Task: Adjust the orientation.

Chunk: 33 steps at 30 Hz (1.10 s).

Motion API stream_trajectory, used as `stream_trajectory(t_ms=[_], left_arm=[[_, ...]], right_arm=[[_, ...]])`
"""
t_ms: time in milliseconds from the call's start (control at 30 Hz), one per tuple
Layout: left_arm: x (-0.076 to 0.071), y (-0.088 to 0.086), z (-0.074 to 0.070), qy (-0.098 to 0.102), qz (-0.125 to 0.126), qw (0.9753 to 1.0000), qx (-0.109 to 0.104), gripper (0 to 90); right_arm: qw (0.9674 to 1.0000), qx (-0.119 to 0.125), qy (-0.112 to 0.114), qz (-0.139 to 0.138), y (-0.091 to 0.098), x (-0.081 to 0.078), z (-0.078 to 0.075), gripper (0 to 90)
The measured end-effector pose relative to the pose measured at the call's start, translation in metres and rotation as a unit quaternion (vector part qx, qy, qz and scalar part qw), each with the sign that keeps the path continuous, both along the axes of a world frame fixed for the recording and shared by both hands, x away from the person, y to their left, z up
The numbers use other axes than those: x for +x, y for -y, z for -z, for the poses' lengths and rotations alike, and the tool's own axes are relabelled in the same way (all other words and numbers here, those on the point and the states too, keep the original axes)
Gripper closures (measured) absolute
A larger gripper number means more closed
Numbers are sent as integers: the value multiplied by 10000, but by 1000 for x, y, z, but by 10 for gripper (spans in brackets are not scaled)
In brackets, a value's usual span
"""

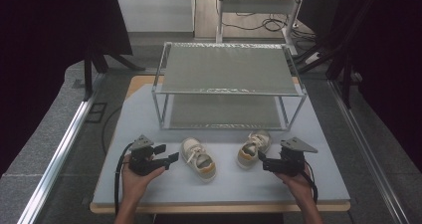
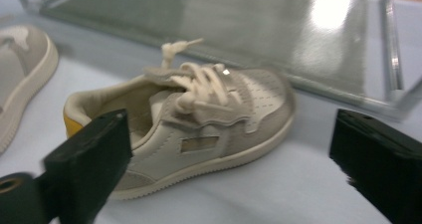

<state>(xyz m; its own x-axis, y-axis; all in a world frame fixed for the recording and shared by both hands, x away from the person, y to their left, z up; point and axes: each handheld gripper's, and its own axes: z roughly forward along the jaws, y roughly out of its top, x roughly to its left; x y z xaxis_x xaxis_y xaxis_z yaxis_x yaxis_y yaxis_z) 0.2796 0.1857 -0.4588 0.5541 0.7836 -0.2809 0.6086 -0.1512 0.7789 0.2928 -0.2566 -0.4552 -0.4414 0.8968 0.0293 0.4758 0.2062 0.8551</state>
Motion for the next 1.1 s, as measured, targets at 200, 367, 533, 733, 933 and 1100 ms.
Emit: stream_trajectory(t_ms=[200, 367, 533, 733, 933, 1100], left_arm=[[1, -1, -2, 40, 23, 10000, -41, 339], [-4, -3, -4, 83, 80, 9999, -30, 339], [-7, -4, -6, 121, 130, 9998, -60, 339], [-6, -5, -5, 94, 133, 9999, -26, 339], [-5, 1, -1, 21, 212, 9998, 61, 339], [-4, 10, 4, -58, 355, 9992, 159, 333]], right_arm=[[9995, 0, 307, -90, 11, -8, -6, 141], [9991, -206, 292, -209, 9, -11, -5, 186], [9977, -428, 350, -400, -5, -17, -6, 212], [9973, -574, 250, -383, -12, -14, -3, 231], [9967, -648, 191, -446, -16, -15, 1, 239], [9966, -617, 251, -493, -17, -17, -3, 261]])
